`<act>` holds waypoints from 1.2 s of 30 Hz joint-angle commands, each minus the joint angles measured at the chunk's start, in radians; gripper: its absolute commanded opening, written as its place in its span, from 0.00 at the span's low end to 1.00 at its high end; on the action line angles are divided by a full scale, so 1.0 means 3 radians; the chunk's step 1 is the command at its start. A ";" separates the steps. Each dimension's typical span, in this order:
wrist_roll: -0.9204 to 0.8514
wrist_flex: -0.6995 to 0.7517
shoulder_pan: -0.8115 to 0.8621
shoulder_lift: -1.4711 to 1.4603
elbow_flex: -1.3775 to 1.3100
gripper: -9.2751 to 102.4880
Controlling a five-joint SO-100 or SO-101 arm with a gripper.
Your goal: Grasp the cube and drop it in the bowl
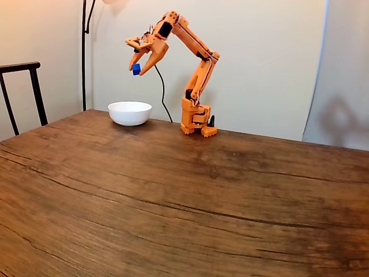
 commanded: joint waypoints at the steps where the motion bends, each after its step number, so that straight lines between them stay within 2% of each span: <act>1: 0.0123 0.0194 0.0194 0.0066 -0.0061 0.21; 9: 0.0588 0.0128 0.1079 0.0061 0.0261 0.21; 17: 0.0895 -0.0368 0.1698 0.0061 0.0951 0.21; 21: 0.0956 -0.0634 0.1810 -0.0015 0.1222 0.21; 36: 0.0931 -0.1335 0.1836 -0.1028 0.1217 0.22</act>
